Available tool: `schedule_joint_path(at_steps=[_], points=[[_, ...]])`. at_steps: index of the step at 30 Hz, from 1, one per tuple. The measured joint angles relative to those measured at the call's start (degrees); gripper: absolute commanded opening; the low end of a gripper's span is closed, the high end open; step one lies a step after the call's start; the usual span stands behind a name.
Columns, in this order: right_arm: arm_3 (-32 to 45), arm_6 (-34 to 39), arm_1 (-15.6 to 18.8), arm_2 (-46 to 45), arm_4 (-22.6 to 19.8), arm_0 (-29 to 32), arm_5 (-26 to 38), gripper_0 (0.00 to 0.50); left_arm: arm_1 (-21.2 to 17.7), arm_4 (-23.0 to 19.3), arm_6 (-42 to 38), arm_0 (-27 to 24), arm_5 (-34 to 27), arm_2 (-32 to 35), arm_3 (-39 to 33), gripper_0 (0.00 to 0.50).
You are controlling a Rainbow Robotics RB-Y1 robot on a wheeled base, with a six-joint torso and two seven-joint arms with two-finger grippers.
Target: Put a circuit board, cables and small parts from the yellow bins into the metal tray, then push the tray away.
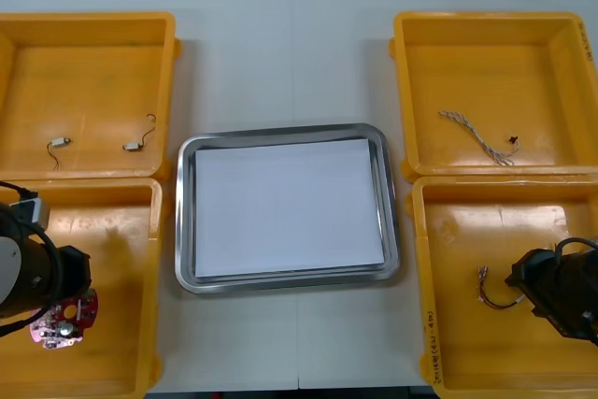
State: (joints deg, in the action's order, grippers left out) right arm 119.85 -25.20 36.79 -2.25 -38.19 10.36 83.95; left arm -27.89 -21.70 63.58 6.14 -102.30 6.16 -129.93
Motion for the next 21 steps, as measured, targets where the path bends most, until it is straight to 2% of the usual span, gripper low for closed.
schedule_joint_path(at_steps=[7,13,21], points=[[-0.49,0.0,-0.14,0.0,0.52,0.02,-0.32,0.5,0.0,-0.04,0.04,-2.28,0.14,1.68,0.67,0.0],[-3.07,0.0,-0.18,0.11,1.07,0.03,-3.88,0.5,-0.11,-0.78,0.09,-4.23,1.86,1.74,5.16,0.0],[-3.35,0.0,-0.18,0.17,1.38,0.03,-4.08,0.5,-0.15,-1.13,1.89,-4.75,2.97,1.74,6.98,0.0]])
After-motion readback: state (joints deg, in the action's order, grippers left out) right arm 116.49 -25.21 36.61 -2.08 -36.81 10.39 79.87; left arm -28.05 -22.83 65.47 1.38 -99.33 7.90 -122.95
